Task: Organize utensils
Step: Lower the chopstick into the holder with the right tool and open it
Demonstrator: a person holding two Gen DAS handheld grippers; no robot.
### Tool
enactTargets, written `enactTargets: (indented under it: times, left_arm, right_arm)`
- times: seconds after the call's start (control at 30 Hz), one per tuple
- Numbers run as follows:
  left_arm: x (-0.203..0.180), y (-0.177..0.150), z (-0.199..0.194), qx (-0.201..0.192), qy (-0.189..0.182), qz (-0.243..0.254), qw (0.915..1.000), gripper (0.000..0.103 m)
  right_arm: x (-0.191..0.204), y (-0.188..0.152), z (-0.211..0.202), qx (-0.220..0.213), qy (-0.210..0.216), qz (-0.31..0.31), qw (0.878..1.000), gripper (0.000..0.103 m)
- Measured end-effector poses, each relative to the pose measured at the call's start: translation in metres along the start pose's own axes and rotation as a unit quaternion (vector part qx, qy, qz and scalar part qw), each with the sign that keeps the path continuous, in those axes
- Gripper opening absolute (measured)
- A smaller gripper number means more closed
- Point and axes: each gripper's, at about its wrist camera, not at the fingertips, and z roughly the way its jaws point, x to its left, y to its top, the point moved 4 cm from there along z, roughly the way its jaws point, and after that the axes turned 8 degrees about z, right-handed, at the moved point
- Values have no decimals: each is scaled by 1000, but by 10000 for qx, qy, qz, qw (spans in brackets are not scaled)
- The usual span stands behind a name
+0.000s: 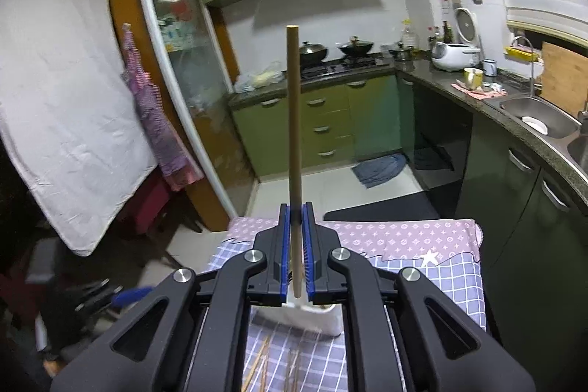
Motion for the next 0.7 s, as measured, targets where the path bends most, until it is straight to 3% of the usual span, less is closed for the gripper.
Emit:
enactTargets:
  times: [0.2,0.37,0.43,0.57,0.7]
  left_arm:
    - [-2,-18,12,292,-94,-18,9995,54]
    - [-8,-30,24,616,-254,-91,9977,57]
    - [-11,-33,28,715,-316,-149,9968,64]
    - [-20,-39,39,954,-370,-154,9946,66]
    - [-30,-50,57,1380,-620,-315,9880,69]
  right_arm:
    - [-12,-31,70,762,-301,-16,9966,8]
    - [-16,-54,94,1047,-406,-102,9936,10]
    - [-14,-55,89,963,-388,-139,9945,14]
    - [-10,-56,50,636,-266,-245,9973,15]
    - [-14,-78,11,640,-256,-394,9968,26]
